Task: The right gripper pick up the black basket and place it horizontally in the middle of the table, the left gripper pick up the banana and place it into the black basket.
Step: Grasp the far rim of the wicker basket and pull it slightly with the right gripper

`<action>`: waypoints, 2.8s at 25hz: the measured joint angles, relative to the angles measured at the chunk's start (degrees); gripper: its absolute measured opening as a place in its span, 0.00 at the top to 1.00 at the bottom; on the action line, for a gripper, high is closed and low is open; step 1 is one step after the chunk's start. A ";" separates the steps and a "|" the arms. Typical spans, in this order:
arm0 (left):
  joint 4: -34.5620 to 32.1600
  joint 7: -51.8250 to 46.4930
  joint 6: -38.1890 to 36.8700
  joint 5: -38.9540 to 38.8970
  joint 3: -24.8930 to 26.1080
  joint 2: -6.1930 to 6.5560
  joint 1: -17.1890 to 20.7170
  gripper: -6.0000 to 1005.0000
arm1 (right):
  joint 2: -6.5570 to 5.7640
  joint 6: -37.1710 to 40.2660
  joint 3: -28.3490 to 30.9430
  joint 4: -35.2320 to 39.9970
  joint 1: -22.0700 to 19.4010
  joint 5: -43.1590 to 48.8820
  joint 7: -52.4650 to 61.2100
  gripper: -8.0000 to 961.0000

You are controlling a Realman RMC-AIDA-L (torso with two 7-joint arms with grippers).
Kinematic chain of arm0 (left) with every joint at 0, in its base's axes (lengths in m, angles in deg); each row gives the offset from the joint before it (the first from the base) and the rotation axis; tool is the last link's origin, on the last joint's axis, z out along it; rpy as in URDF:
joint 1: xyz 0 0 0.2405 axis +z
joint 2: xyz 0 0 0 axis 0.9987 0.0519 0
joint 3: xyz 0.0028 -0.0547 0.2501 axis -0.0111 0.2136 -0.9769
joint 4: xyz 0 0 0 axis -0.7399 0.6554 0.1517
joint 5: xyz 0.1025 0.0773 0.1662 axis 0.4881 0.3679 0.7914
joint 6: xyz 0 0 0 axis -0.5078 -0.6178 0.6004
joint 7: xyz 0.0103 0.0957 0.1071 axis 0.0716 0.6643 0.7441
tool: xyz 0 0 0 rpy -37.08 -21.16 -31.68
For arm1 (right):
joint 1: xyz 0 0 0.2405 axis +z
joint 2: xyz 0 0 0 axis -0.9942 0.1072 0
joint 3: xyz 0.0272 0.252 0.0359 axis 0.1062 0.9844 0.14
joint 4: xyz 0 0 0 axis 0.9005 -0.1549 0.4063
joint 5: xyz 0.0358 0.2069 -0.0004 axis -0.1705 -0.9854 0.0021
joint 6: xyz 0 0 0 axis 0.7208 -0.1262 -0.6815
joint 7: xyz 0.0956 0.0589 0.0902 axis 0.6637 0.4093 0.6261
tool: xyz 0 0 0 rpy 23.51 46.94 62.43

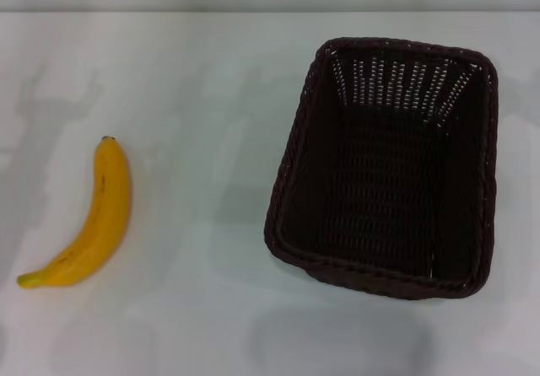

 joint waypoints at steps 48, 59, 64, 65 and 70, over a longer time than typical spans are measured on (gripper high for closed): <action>1.22 -0.78 3.06 0.36 -6.95 -0.02 2.26 0.12 | 4.61 3.27 -0.18 -18.74 26.20 40.45 11.42 0.38; 0.48 -0.80 4.44 0.26 -7.12 -0.09 4.19 0.13 | 5.07 3.10 -0.31 -21.87 28.40 42.76 11.33 0.38; 0.43 -0.80 4.48 0.21 -7.12 -0.09 4.53 0.13 | 5.56 1.83 -0.24 -23.17 29.57 46.03 11.33 0.38; 0.43 -0.79 4.49 0.20 -7.12 -0.09 4.55 0.13 | 5.69 1.53 -0.09 -23.87 30.05 46.78 11.37 0.38; 0.43 -0.78 4.67 0.22 -7.12 -0.09 4.68 0.12 | 5.77 -0.01 0.00 -26.96 31.77 48.32 11.41 0.38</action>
